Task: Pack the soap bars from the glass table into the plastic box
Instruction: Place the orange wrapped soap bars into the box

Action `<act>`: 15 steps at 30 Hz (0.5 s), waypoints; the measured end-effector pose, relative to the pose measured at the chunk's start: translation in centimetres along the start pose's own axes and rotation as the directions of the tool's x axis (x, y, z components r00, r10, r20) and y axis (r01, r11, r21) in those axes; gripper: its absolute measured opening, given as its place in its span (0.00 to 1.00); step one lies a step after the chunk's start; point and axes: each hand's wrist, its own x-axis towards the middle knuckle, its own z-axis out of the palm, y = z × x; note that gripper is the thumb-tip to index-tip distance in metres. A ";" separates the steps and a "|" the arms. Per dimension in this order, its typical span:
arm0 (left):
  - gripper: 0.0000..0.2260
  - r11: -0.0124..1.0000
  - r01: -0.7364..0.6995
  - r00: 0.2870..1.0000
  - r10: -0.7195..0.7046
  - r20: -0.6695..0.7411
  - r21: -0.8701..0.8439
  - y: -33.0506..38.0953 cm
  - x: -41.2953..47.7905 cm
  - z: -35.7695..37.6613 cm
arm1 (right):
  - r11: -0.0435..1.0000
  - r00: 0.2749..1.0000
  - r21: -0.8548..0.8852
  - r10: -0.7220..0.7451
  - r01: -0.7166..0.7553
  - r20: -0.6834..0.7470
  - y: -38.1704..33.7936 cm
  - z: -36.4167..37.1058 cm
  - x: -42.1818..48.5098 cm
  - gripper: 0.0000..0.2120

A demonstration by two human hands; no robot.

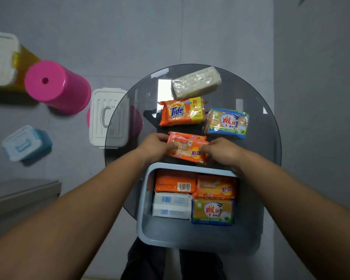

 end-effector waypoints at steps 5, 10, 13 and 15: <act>0.17 0.996 -0.075 0.997 0.076 0.015 -0.057 0.0 0.3 -0.1 | 0.990 0.996 0.123 -0.059 0.067 -0.072 0.0 0.6 0.6 0.11; 0.14 0.998 -0.047 0.998 0.048 0.046 -0.033 0.0 0.5 -0.7 | 0.982 0.993 0.180 -0.037 0.057 -0.113 -0.1 0.8 0.8 0.15; 0.14 1.000 -0.014 0.999 0.015 0.036 -0.010 0.3 1.0 -1.1 | 0.984 0.991 0.179 0.019 0.005 -0.130 -0.1 0.9 1.0 0.12; 0.18 0.999 0.015 0.999 -0.013 0.050 -0.045 0.3 1.4 -1.1 | 0.978 0.994 0.207 0.058 -0.038 -0.091 -0.4 1.1 1.3 0.08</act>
